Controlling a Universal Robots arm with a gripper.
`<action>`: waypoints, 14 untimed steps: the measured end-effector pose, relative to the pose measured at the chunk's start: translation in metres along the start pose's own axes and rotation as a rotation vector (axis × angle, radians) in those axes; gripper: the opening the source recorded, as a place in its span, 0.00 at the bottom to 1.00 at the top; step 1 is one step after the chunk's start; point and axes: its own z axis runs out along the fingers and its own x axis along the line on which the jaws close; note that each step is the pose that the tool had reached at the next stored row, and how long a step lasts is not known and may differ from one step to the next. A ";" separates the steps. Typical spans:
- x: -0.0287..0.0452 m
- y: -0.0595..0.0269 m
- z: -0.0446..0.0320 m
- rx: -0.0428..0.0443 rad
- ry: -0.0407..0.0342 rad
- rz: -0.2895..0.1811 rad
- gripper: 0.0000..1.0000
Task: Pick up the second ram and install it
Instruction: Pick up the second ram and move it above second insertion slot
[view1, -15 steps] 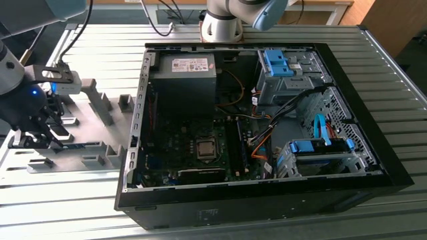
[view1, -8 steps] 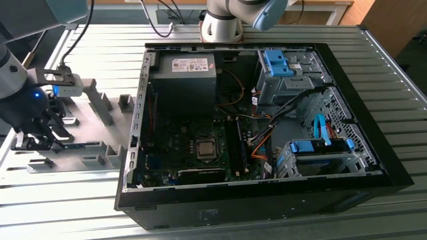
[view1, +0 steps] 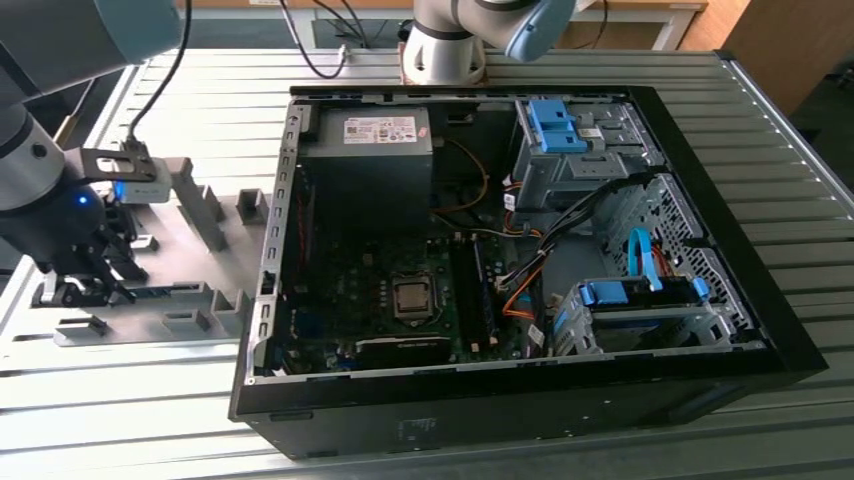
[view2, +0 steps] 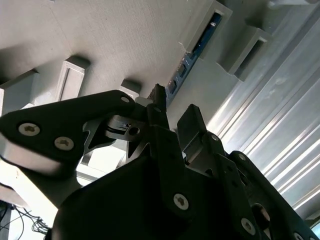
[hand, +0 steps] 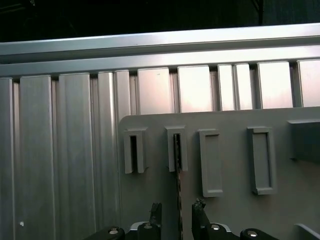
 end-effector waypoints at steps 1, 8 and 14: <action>0.0000 0.0000 0.0007 0.0000 0.0000 0.000 0.37; 0.0001 0.0001 0.0045 0.0001 0.0000 0.000 0.29; -0.0002 0.0019 0.0077 0.0001 -0.0006 0.000 0.29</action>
